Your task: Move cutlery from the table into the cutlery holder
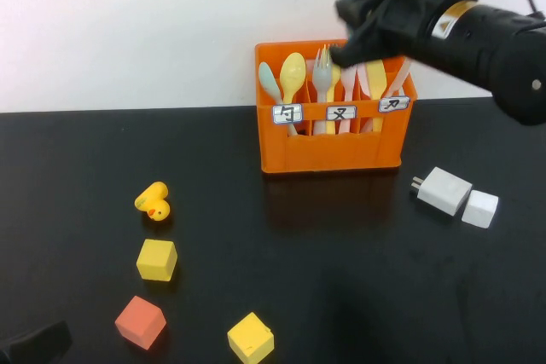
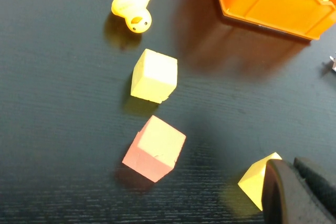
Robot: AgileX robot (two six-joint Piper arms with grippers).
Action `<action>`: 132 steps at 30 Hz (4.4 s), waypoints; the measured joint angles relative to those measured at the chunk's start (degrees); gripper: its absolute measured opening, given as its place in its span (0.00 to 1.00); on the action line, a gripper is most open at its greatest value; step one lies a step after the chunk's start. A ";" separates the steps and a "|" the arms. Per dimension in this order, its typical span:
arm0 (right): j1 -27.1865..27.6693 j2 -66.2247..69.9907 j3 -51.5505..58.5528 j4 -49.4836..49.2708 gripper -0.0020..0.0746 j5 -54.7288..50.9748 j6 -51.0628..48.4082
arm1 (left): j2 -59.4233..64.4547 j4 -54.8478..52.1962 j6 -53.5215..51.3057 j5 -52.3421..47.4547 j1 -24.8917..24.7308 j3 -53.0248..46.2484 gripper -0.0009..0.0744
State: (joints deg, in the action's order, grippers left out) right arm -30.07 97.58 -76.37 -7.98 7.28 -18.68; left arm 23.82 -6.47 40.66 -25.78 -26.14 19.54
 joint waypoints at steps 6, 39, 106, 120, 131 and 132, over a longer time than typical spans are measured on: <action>1.89 3.31 0.00 -7.24 0.24 9.97 0.11 | 0.00 0.47 0.00 0.22 0.00 0.00 0.01; 1.98 15.82 0.00 -41.16 0.24 17.87 -26.67 | 0.00 1.29 0.13 0.59 0.00 0.00 0.01; 1.98 -79.77 55.13 -5.67 0.03 -39.73 -27.25 | -7.59 -13.37 -1.80 15.70 0.00 -6.87 0.01; 1.98 -79.77 55.13 -5.67 0.03 -42.67 -27.12 | -7.59 -13.37 -1.80 15.32 0.00 -6.87 0.01; 1.98 -79.77 55.13 -6.13 0.03 -42.81 -27.12 | -21.53 -7.95 -8.84 13.35 12.58 -8.55 0.01; 1.98 -79.77 55.13 -6.15 0.03 -42.81 -27.12 | -23.14 -5.03 -12.04 13.35 14.60 -9.09 0.01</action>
State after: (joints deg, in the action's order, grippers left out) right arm -28.09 17.80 -21.24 -14.14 -35.53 -45.80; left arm 0.69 -11.50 28.63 -12.43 -11.54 10.44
